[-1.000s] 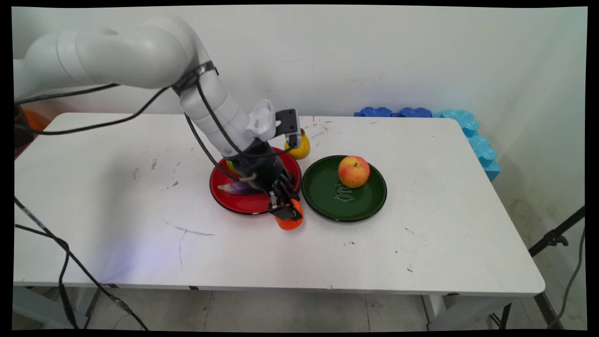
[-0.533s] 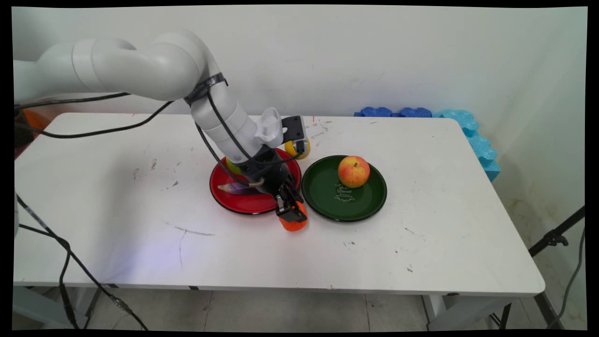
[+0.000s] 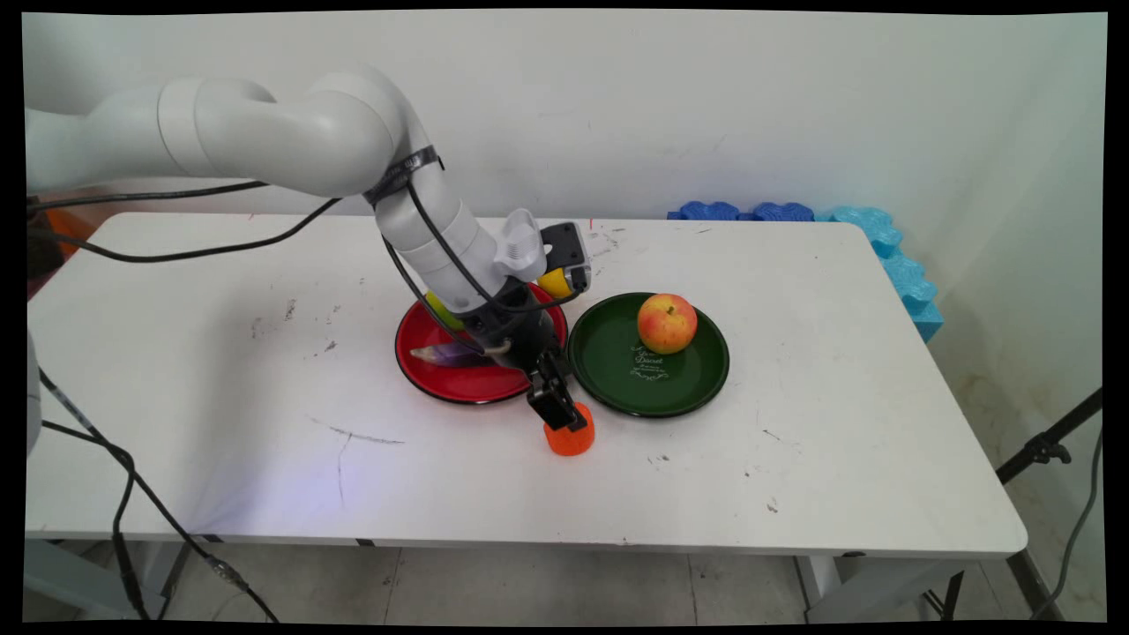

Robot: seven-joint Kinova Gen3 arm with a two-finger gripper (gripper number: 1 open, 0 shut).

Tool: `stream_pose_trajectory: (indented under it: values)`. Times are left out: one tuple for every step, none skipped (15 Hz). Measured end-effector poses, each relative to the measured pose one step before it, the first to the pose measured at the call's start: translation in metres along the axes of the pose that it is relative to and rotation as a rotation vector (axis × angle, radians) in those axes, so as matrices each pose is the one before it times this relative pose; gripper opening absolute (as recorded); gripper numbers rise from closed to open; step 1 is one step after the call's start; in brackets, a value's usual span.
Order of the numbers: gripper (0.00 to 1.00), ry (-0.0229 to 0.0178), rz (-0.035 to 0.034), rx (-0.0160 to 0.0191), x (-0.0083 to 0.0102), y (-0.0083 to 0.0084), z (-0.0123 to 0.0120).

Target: Place the picked object on the table

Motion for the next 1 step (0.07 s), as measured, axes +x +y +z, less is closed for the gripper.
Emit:
stream_pose_trajectory:
  values:
    - [1.0, 0.00192, 0.00039, -0.00315, 0.00059, 0.0004, 0.0002]
